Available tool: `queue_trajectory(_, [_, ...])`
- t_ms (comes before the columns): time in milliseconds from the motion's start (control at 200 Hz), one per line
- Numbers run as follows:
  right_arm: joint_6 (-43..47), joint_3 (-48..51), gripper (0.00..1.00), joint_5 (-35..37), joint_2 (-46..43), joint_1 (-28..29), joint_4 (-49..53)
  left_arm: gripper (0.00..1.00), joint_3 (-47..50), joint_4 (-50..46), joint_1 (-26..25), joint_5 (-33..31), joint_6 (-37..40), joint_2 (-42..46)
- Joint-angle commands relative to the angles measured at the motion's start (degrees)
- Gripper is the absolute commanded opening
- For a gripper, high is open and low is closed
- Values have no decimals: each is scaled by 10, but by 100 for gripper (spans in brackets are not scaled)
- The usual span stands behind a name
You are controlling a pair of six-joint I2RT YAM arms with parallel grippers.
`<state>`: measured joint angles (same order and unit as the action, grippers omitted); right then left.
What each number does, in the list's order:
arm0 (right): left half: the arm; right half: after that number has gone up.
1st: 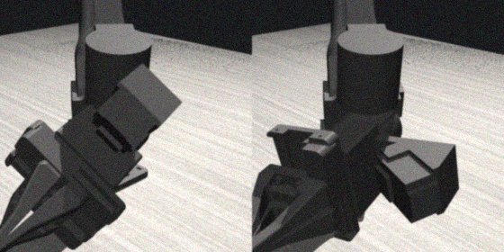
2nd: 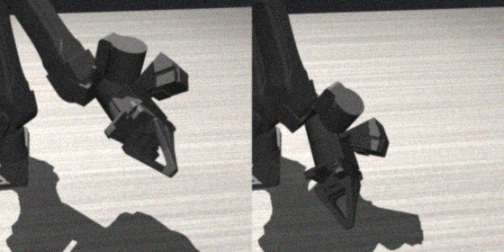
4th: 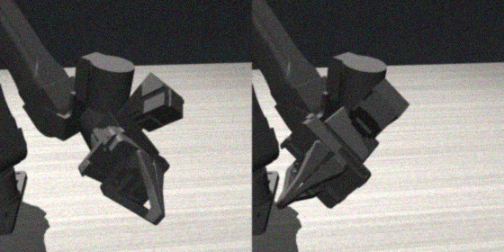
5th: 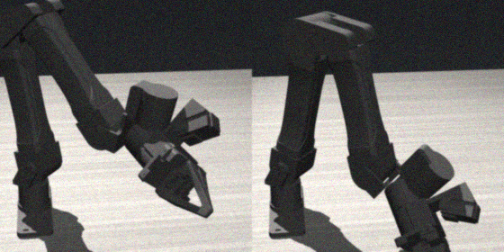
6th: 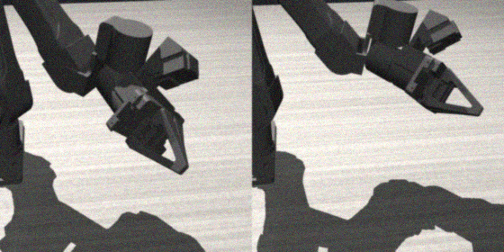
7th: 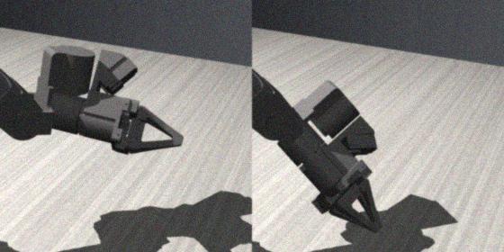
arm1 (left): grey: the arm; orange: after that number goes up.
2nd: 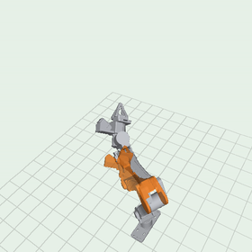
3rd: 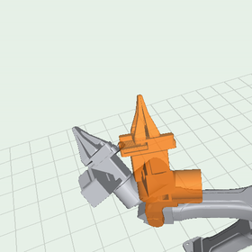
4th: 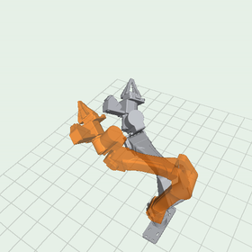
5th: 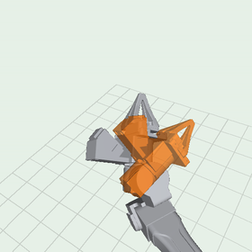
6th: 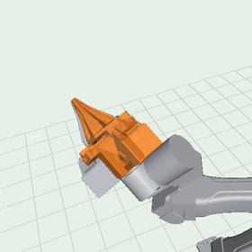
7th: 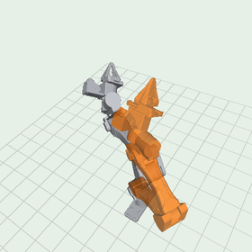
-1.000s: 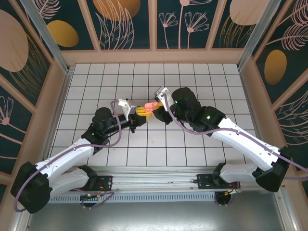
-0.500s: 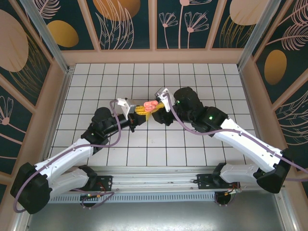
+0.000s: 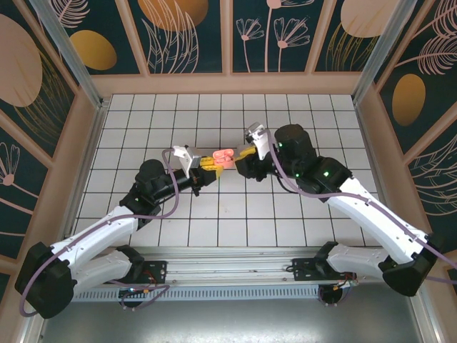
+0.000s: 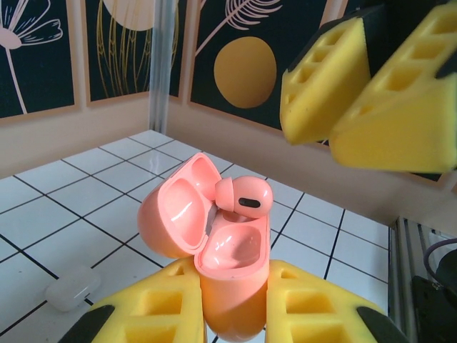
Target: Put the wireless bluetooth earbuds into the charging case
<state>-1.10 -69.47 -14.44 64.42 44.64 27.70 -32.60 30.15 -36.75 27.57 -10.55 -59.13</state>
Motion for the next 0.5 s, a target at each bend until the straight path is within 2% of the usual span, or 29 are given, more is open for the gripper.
queue_trajectory(0, [-41,-15,35,-44,-2,-17,-7,15,-19,7,-3,-7,11,9])
queue_trajectory(235, [-65,-36,34,-60,28,-6,-5,15,-20,3,-3,-9,12,9])
queue_trajectory(415, [-66,-60,34,-36,51,21,6,15,-22,-1,-2,-9,14,10])
queue_trajectory(495, [-78,-75,31,-17,64,27,14,15,-21,-1,-3,-10,14,9])
